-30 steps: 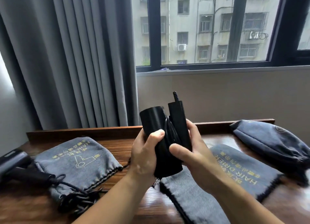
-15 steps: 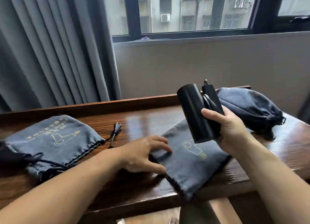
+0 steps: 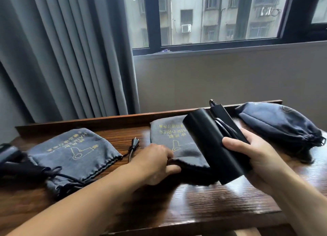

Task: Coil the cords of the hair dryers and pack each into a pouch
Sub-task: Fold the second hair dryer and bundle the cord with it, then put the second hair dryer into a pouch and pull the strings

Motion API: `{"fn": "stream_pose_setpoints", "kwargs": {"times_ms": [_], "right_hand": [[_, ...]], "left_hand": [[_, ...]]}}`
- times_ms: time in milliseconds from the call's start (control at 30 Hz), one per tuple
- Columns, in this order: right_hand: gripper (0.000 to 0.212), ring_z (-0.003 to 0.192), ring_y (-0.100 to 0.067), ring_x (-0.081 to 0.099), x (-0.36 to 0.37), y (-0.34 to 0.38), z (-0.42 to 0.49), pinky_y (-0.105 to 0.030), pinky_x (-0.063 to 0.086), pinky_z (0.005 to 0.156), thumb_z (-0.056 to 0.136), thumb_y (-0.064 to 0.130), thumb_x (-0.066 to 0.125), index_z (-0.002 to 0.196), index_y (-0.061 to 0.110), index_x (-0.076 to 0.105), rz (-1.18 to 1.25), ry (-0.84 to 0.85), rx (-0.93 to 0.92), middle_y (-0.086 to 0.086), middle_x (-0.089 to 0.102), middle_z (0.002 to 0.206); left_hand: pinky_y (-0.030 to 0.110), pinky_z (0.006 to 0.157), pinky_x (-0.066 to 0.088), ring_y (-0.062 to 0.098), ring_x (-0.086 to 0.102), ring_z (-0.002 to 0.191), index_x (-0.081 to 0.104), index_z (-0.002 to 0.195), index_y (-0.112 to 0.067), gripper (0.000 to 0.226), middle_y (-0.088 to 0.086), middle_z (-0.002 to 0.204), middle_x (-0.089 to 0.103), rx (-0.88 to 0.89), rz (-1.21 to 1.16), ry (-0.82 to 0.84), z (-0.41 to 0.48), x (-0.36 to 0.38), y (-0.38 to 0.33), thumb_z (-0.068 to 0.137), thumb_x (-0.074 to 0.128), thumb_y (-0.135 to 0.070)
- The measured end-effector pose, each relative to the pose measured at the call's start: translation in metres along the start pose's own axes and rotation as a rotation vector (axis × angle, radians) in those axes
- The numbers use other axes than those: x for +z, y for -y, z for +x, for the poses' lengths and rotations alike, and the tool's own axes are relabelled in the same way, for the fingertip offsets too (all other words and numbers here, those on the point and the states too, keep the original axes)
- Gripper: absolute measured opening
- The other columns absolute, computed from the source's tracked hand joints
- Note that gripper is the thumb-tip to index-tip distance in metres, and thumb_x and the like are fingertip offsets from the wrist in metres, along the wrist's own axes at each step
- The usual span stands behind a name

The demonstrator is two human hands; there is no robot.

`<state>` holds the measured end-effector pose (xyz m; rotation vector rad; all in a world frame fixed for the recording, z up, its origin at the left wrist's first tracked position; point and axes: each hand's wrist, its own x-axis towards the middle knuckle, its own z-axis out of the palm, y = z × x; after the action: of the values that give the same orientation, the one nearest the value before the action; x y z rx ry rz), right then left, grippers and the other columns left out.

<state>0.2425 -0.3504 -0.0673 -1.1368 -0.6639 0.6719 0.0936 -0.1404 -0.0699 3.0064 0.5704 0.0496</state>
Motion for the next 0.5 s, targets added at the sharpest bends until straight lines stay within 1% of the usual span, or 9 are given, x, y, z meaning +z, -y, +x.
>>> {"fn": "stream_pose_setpoints", "kwargs": {"times_ms": [33, 67, 133, 200, 300, 367, 400, 467, 500], "right_hand": [[0.053, 0.092, -0.033, 0.073, -0.001, 0.001, -0.003, -0.034, 0.06, 0.069, 0.07, 0.015, 0.074, 0.122, 0.006, 0.066, 0.006, 0.01, 0.016, -0.023, 0.072, 0.111], [0.05, 0.09, -0.034, 0.073, -0.003, 0.002, -0.006, -0.035, 0.061, 0.069, 0.071, 0.015, 0.073, 0.12, 0.006, 0.067, 0.008, 0.018, 0.026, -0.025, 0.072, 0.11], [0.046, 0.088, -0.033, 0.073, -0.007, 0.006, -0.012, -0.036, 0.061, 0.068, 0.073, 0.015, 0.071, 0.119, 0.007, 0.069, 0.001, 0.038, 0.038, -0.025, 0.072, 0.11], [0.048, 0.086, -0.033, 0.072, -0.012, 0.011, -0.017, -0.036, 0.061, 0.067, 0.073, 0.014, 0.071, 0.121, 0.006, 0.068, -0.004, 0.069, 0.05, -0.025, 0.072, 0.11], [0.055, 0.086, -0.033, 0.072, -0.015, 0.018, -0.026, -0.035, 0.06, 0.066, 0.067, 0.021, 0.079, 0.119, 0.006, 0.069, -0.052, 0.127, 0.065, -0.028, 0.071, 0.109], [0.049, 0.088, -0.033, 0.072, -0.015, 0.019, -0.031, -0.034, 0.059, 0.068, 0.069, 0.018, 0.079, 0.116, 0.007, 0.07, -0.115, 0.134, 0.071, -0.028, 0.071, 0.111], [0.047, 0.09, -0.033, 0.072, -0.015, 0.018, -0.033, -0.033, 0.059, 0.07, 0.07, 0.016, 0.078, 0.116, 0.008, 0.071, -0.148, 0.13, 0.071, -0.027, 0.071, 0.112], [0.051, 0.095, -0.033, 0.072, -0.016, 0.016, -0.036, -0.034, 0.059, 0.076, 0.068, 0.019, 0.081, 0.117, 0.012, 0.071, -0.216, 0.108, 0.076, -0.022, 0.072, 0.113], [0.054, 0.097, -0.033, 0.072, -0.017, 0.015, -0.038, -0.036, 0.059, 0.079, 0.065, 0.023, 0.083, 0.117, 0.013, 0.07, -0.254, 0.091, 0.078, -0.02, 0.073, 0.113]], "left_hand": [[0.032, 0.078, 0.052, 0.022, 0.062, 0.085, 0.068, 0.086, -0.02, 0.035, 0.0, 0.084, 0.067, 0.013, -0.107, 0.024, 0.002, -0.001, 0.0, 0.092, 0.065, -0.055], [0.031, 0.074, 0.051, 0.02, 0.061, 0.079, 0.068, 0.083, -0.019, 0.033, -0.002, 0.078, 0.066, 0.026, -0.199, 0.046, 0.004, -0.003, 0.0, 0.094, 0.065, -0.05], [0.024, 0.065, 0.046, 0.01, 0.056, 0.068, 0.066, 0.082, -0.018, 0.027, -0.007, 0.071, 0.063, 0.044, -0.347, 0.095, 0.008, -0.003, 0.001, 0.1, 0.061, -0.038], [0.017, 0.059, 0.04, 0.007, 0.051, 0.063, 0.068, 0.083, -0.017, 0.022, -0.006, 0.068, 0.061, 0.045, -0.398, 0.107, 0.011, -0.003, -0.003, 0.1, 0.06, -0.028], [0.019, 0.055, 0.043, 0.011, 0.055, 0.06, 0.076, 0.081, -0.012, 0.017, -0.002, 0.067, 0.067, -0.022, -0.471, 0.004, 0.019, 0.003, -0.012, 0.087, 0.077, -0.028], [0.026, 0.059, 0.051, 0.014, 0.063, 0.062, 0.077, 0.076, -0.013, 0.024, 0.0, 0.068, 0.072, -0.092, -0.568, -0.067, 0.026, 0.009, -0.021, 0.073, 0.088, -0.033], [0.028, 0.059, 0.052, 0.013, 0.063, 0.061, 0.076, 0.072, -0.013, 0.025, 0.0, 0.067, 0.072, -0.106, -0.608, -0.091, 0.029, 0.012, -0.027, 0.07, 0.09, -0.033], [0.019, 0.049, 0.044, 0.004, 0.057, 0.052, 0.068, 0.06, -0.014, 0.023, -0.005, 0.057, 0.066, -0.101, -0.666, -0.11, 0.033, 0.017, -0.036, 0.074, 0.086, -0.018], [0.016, 0.049, 0.044, 0.002, 0.058, 0.052, 0.067, 0.06, -0.016, 0.024, -0.007, 0.056, 0.066, -0.101, -0.704, -0.101, 0.033, 0.019, -0.039, 0.079, 0.08, -0.008]]}}
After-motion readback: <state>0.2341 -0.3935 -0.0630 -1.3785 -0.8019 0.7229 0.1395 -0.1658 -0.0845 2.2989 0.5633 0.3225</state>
